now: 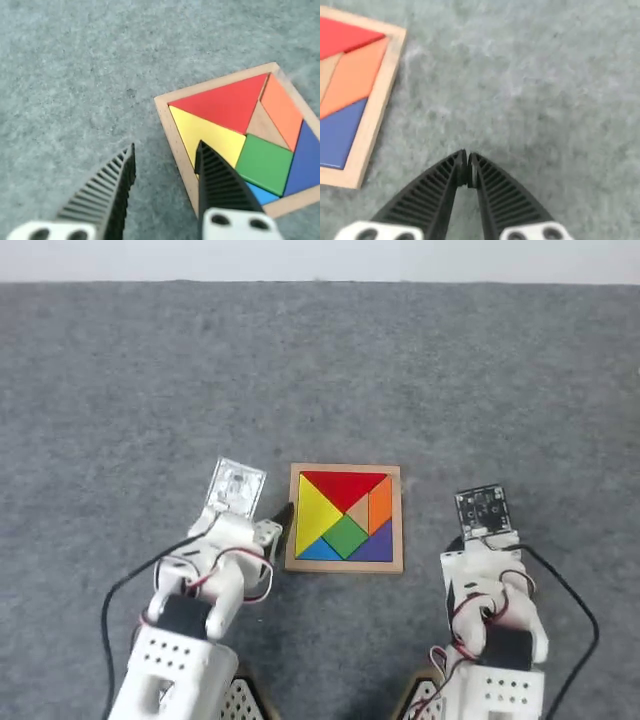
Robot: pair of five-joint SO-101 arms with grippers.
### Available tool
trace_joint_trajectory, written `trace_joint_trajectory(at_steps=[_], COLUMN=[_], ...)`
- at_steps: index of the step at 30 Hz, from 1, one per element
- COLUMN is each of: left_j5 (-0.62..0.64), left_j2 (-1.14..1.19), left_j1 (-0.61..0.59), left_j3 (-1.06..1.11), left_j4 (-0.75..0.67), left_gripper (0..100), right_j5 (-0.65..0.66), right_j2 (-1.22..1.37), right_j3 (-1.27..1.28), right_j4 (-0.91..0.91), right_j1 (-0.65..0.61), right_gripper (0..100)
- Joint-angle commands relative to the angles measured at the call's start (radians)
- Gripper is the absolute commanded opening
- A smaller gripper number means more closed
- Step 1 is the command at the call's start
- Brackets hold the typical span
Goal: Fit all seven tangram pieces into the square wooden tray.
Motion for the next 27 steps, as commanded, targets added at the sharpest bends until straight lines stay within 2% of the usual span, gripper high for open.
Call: trace_joint_trajectory(at_steps=[1, 6, 12, 14, 22, 27], left_j5=[0.018, 0.015, 0.017, 0.017, 0.017, 0.017], left_j2=[-0.160, -0.351, -0.453, -0.445, -0.445, -0.445], left_j1=[0.006, -0.003, -0.002, 0.000, -0.002, -0.002], left_j3=[0.076, 0.071, 0.064, 0.064, 0.065, 0.065], left_j4=[-0.017, 0.206, 0.612, 0.569, 0.595, 0.595], left_gripper=[19, 19, 19, 19, 19, 19], right_j5=[0.015, 0.015, 0.015, 0.015, 0.015, 0.015], right_j2=[0.007, 0.008, 0.008, 0.008, 0.008, 0.016], right_j3=[0.035, 0.051, 0.051, 0.051, 0.051, 0.051], right_j4=[-0.053, -0.081, -0.084, -0.084, -0.085, -0.085], right_j1=[-0.008, -0.010, -0.010, -0.010, -0.015, -0.065], right_gripper=[0.9, 0.9, 0.9, 0.9, 0.9, 0.9])
